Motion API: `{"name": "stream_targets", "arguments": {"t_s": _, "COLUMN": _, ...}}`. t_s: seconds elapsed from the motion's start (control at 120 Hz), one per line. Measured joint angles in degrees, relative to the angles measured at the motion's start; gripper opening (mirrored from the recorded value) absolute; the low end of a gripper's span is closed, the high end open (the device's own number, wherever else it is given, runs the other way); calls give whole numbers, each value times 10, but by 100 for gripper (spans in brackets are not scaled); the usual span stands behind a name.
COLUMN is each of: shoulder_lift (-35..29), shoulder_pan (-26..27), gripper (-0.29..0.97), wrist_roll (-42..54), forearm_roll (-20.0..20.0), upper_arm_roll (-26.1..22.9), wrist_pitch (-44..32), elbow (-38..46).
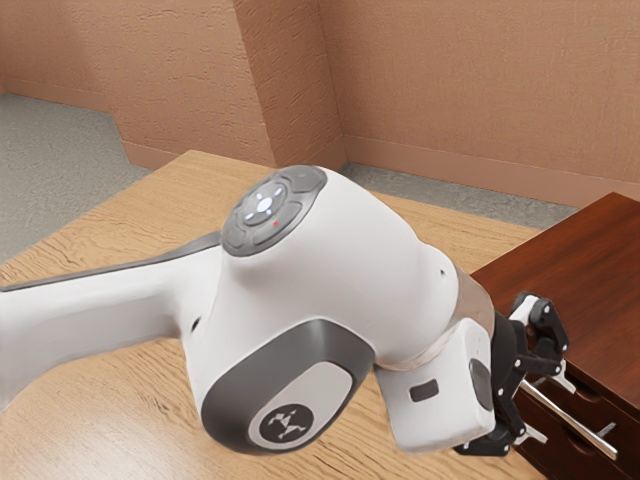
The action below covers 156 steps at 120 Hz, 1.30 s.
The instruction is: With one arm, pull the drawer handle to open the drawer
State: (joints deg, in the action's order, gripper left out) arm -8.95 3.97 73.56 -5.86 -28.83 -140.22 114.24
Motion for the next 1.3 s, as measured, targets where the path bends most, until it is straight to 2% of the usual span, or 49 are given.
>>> {"name": "stream_targets", "arguments": {"t_s": 0.45, "shoulder_lift": 39, "shoulder_pan": 7, "gripper": 23, "wrist_roll": 21, "forearm_roll": 12, "upper_arm_roll": 0, "wrist_pitch": -23, "elbow": 0}}
{"name": "stream_targets", "arguments": {"t_s": 0.8, "shoulder_lift": 50, "shoulder_pan": 4, "gripper": 21, "wrist_roll": 30, "forearm_roll": 20, "upper_arm_roll": 19, "wrist_pitch": -30, "elbow": -1}}
{"name": "stream_targets", "arguments": {"t_s": 1.3, "shoulder_lift": 63, "shoulder_pan": 8, "gripper": 17, "wrist_roll": 37, "forearm_roll": 22, "upper_arm_roll": 20, "wrist_pitch": -38, "elbow": 0}}
